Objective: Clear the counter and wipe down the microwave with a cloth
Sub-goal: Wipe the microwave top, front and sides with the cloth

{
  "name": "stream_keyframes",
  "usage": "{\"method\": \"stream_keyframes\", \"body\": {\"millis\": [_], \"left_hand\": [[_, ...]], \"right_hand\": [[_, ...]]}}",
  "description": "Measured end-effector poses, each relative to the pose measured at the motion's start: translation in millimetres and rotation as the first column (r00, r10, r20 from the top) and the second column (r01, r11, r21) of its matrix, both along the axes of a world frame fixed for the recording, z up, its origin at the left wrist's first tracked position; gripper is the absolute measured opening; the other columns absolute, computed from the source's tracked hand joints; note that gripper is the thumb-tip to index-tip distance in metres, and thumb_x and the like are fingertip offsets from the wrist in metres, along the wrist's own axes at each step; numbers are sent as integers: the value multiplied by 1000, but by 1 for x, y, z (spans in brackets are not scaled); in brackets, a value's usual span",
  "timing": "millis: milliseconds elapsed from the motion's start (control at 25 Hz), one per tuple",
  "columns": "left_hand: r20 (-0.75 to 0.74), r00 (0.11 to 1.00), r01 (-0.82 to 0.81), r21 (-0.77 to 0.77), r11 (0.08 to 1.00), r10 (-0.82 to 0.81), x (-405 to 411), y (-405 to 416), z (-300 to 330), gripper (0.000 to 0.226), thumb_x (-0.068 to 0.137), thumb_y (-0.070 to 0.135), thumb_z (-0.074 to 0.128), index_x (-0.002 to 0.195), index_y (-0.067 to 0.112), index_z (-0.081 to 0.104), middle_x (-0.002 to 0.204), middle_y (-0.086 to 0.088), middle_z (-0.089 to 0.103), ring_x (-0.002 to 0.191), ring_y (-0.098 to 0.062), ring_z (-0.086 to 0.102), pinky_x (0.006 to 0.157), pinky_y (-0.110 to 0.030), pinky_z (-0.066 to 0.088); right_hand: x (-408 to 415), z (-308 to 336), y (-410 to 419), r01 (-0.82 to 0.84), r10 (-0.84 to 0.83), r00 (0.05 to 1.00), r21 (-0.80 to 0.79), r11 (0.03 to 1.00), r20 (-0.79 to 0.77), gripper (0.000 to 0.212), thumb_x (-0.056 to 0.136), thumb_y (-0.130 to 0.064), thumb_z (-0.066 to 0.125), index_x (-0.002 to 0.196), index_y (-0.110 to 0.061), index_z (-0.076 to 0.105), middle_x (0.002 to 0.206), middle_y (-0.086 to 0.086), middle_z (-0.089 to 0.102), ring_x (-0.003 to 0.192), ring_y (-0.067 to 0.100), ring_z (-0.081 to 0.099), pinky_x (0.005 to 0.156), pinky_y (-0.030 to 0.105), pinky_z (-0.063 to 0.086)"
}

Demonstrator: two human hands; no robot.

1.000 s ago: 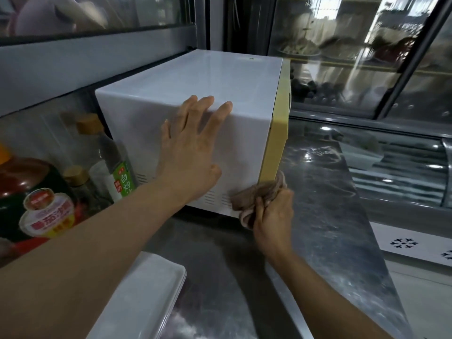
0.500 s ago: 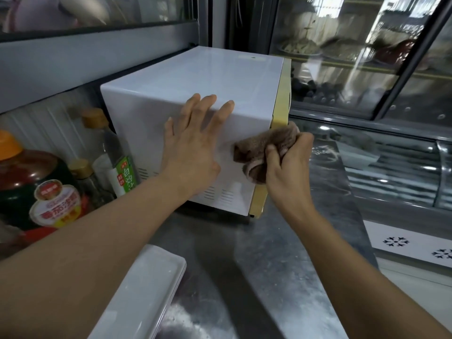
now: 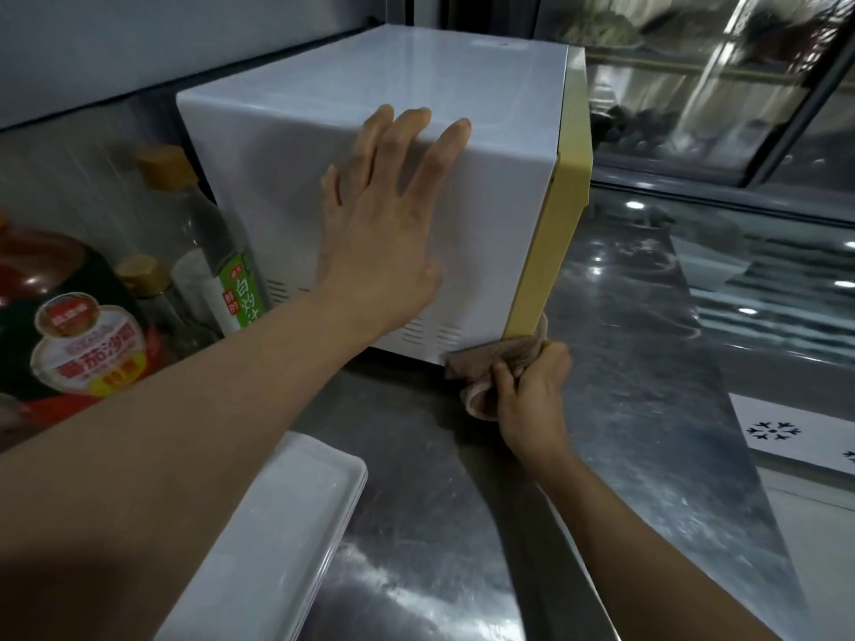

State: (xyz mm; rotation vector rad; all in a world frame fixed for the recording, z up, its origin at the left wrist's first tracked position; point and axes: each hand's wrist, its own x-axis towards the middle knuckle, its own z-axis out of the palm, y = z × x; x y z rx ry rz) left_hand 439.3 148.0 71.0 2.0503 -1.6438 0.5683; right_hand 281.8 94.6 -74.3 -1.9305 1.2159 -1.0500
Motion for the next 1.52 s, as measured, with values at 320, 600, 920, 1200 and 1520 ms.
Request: {"method": "stream_keyframes", "body": {"millis": [320, 600, 920, 1200, 1520], "left_hand": [[4, 1000, -15, 14, 1000, 15, -1, 1, 1, 105, 65, 18, 72, 145, 35, 6, 154, -1, 11, 145, -26, 2, 109, -61, 23], [12, 999, -46, 95, 994, 45, -2, 7, 8, 109, 65, 17, 73, 146, 36, 3, 155, 1, 7, 146, -24, -1, 109, -60, 24], [-26, 992, -113, 269, 956, 124, -17, 17, 31, 106, 70, 16, 72, 148, 33, 2, 157, 4, -2, 146, -21, -7, 108, -55, 28], [-79, 955, -222, 451, 864, 287, -50, 32, 56, 110, 76, 15, 69, 147, 34, -13, 157, 6, -20, 147, -22, -3, 110, -53, 25], [-179, 919, -172, 623, 763, 353, -123, 101, 77, 96, 80, 32, 68, 149, 27, 1, 158, -1, -10, 145, -25, 10, 113, -49, 22]], "right_hand": [[-10, -7, -8, 15, -2, 998, 197, 980, -66, 33, 84, -2, 57, 94, -16, 28, 78, -1, 52, 69, 15, 55, 47, 13, 39], [-10, 10, -7, -27, 75, 966, 194, 981, -248, 21, 88, -1, 47, 95, -13, 32, 76, 3, 51, 70, 20, 58, 47, 23, 41], [-50, 51, -14, -86, 163, 861, 178, 980, -482, 37, 84, 1, 54, 118, -3, 43, 124, 17, 39, 95, 39, 56, 80, 47, 49], [-85, 108, -27, -210, 265, 863, 171, 963, -431, 43, 88, -10, 58, 129, -11, 45, 127, 15, 45, 100, 33, 57, 84, 39, 50], [-132, 177, -3, -227, 261, 960, 255, 940, -106, 42, 80, -22, 72, 117, -13, 54, 103, 2, 58, 87, 14, 53, 69, 24, 41]]}}
